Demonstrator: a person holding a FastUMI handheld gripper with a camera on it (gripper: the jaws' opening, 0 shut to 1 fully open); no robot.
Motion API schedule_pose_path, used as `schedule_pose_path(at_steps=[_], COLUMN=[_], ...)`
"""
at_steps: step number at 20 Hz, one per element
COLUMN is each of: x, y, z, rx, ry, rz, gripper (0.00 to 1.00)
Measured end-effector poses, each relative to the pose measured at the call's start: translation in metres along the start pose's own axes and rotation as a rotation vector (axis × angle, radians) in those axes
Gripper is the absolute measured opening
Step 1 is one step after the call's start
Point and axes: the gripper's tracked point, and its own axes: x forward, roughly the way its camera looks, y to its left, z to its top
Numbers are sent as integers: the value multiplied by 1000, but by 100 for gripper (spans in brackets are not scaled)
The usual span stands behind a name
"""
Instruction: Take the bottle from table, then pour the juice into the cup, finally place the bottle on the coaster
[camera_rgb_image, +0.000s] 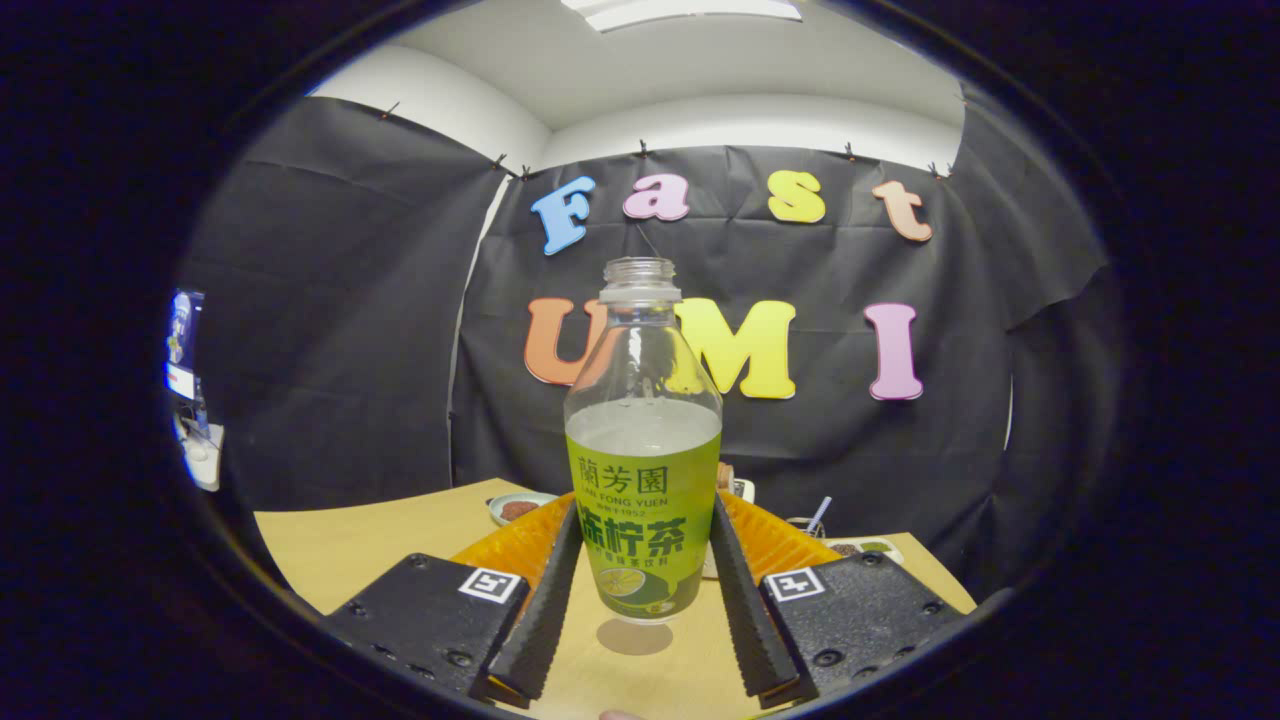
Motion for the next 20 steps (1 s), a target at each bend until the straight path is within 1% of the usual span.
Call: schedule_pose_path(at_steps=[2,4,7,9,11,14,17,20], x=[17,35,64,80,96,111,121,125], y=[7,18,16,10,-3,-6,-4,-1], z=[-8,-28,-57,-81,-104,-134,-158,-172], rx=[-6,29,98,123,109,132,116,92], ry=[9,46,100,148,187,235,273,288], rz=[12,39,51,39,6,-2,-2,-3], gripper=[74,75,75,75,75,75,75,75])
